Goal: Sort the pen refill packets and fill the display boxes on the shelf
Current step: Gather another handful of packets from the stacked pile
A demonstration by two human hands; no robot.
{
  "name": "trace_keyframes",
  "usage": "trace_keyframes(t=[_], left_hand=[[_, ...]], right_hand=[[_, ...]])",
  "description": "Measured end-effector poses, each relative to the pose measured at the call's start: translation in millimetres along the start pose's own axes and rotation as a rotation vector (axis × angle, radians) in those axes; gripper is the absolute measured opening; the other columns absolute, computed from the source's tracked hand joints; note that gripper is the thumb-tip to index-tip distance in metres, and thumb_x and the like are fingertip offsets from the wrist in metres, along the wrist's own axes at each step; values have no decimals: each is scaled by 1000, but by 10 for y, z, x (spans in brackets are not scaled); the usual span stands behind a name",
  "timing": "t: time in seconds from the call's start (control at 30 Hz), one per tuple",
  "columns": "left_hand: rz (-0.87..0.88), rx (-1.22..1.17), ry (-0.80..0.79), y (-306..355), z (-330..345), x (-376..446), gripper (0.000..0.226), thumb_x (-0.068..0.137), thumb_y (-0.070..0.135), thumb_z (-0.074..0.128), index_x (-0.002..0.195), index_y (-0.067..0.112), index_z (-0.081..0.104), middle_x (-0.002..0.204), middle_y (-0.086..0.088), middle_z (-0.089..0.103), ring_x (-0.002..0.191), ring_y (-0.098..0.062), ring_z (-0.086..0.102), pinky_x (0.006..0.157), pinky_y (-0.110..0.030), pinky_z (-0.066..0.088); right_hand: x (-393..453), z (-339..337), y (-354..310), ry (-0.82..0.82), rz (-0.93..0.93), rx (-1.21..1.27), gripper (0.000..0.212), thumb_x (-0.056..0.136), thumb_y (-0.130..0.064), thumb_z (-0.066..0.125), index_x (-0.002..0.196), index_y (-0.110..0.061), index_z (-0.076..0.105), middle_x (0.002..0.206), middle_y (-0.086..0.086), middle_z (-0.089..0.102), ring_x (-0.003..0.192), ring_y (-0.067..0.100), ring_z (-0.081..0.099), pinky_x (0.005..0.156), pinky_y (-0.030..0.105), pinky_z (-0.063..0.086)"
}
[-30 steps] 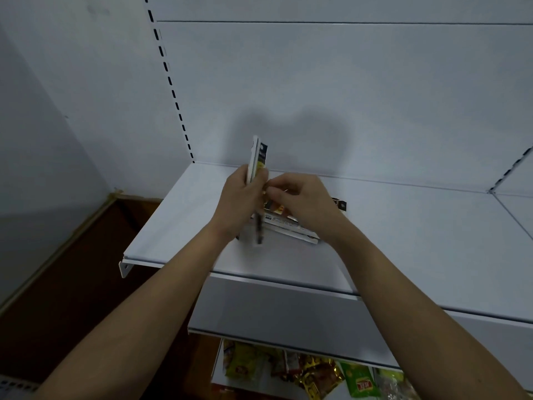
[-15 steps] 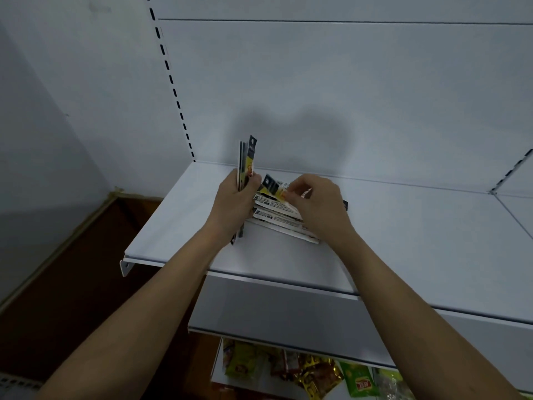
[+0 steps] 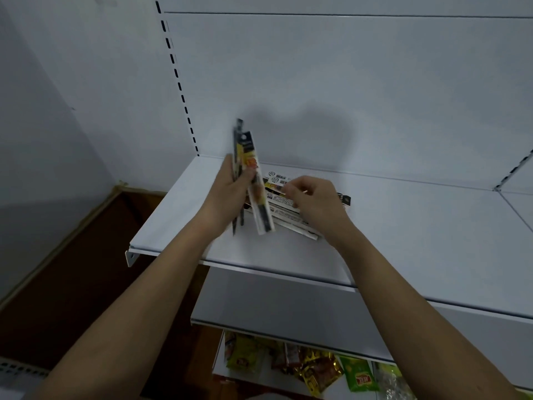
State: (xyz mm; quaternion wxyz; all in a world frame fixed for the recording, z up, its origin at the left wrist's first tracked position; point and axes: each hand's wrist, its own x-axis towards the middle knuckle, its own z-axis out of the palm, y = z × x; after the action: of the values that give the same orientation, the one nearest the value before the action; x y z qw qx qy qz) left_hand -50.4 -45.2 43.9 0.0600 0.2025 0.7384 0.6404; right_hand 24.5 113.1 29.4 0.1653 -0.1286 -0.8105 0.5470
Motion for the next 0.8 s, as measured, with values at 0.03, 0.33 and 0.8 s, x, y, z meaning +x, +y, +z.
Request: trace_keyframes(t=[0.03, 0.33, 0.8], left_hand=[[4, -31, 36, 11, -40, 10, 7, 105, 15, 42, 108, 17, 48, 95, -3, 60, 84, -7, 64, 66, -17, 53], [264, 713, 99, -94, -45, -99, 33, 96, 42, 59, 118, 20, 47, 80, 10, 58, 61, -14, 55, 57, -27, 37], [832, 1121, 113, -477, 79, -49, 32, 62, 19, 88, 83, 9, 65, 79, -5, 61, 75, -27, 50, 49, -25, 28]], right_hand=[[-18, 5, 33, -59, -39, -95, 7, 91, -25, 68, 91, -20, 73, 83, -8, 66, 70, 6, 56, 69, 27, 49], [113, 2, 306, -50, -211, -532, 20, 82, -33, 74, 98, -23, 73, 94, -6, 65, 91, 14, 58, 81, 33, 47], [19, 2, 444, 51, -554, -353, 14, 77, -6, 63, 88, -2, 70, 81, 10, 70, 72, 27, 65, 61, 44, 54]])
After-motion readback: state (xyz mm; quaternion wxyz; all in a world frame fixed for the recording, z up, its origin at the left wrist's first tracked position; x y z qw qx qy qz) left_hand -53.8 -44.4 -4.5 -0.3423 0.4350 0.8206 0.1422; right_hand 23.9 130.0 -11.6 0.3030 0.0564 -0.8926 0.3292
